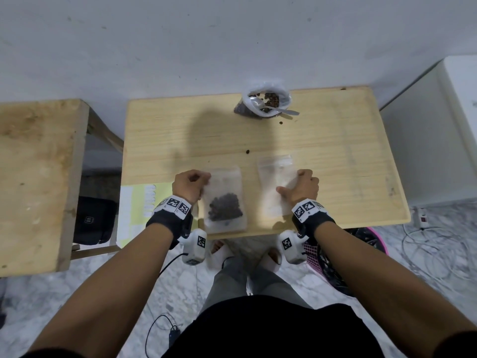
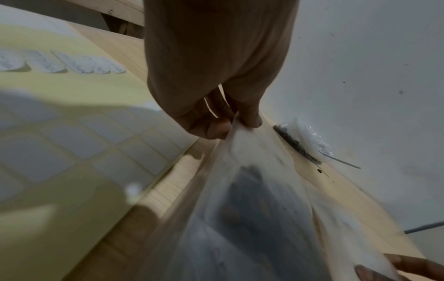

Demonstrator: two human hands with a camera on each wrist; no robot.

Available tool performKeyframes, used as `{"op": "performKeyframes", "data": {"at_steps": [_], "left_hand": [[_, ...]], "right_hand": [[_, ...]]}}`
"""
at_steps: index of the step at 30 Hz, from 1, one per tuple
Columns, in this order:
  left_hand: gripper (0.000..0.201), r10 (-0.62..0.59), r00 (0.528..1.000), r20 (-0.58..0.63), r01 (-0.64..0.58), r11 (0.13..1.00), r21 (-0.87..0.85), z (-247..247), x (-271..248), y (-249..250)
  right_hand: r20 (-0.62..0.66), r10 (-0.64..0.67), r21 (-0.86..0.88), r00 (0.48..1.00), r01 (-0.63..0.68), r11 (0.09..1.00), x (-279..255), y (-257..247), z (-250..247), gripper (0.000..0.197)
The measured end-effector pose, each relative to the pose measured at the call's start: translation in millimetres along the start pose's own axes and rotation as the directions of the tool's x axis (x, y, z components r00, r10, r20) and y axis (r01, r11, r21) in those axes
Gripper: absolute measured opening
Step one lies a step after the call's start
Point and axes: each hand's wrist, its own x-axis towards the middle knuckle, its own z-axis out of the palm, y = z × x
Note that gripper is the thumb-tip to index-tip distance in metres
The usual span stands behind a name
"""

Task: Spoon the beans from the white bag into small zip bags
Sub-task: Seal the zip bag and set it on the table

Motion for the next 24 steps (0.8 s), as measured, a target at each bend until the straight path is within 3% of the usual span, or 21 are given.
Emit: {"op": "performKeyframes", "data": {"at_steps": [9, 12, 16, 18, 21, 24], "left_hand": [[0.017, 0.01, 0.999, -0.049, -0.005, 0.995, 0.098, -2.1, 6.0, -1.6], [0.027, 0.02, 0.995, -0.093, -0.004, 0.986, 0.169, -3.8, 4.9, 9.4], [0.027, 0.16, 0.97, -0.183, -0.112, 0.963, 0.247, 1.0, 2.0, 34.1], [0.022, 0.23, 0.961, -0.153, -0.189, 0.952, 0.242, 10.0, -2.4, 53.6], [0.026, 0.347, 0.938, -0.011, -0.338, 0.919, 0.203, 30.4, -12.3, 89.4], [0.029, 0.452, 0.88, 0.148, -0.471, 0.868, 0.154, 50.4, -22.0, 121.8]], "right_hand": [[-0.034, 0.001, 0.084, 0.999, 0.002, 0.996, 5.5, 9.8, -15.5, 0.015], [-0.049, -0.056, 0.118, 0.997, 0.062, 0.991, 5.8, 12.5, -22.5, 0.018], [-0.053, -0.224, 0.172, 0.973, 0.23, 0.958, 9.4, 8.9, -38.2, 0.026], [-0.073, -0.317, 0.247, 0.946, 0.325, 0.913, 9.9, 1.8, -45.3, 0.024], [-0.081, -0.428, 0.357, 0.9, 0.427, 0.831, 7.5, -14.7, -58.9, 0.021], [-0.061, -0.542, 0.349, 0.838, 0.527, 0.775, 5.5, -30.4, -74.5, 0.018]]}}
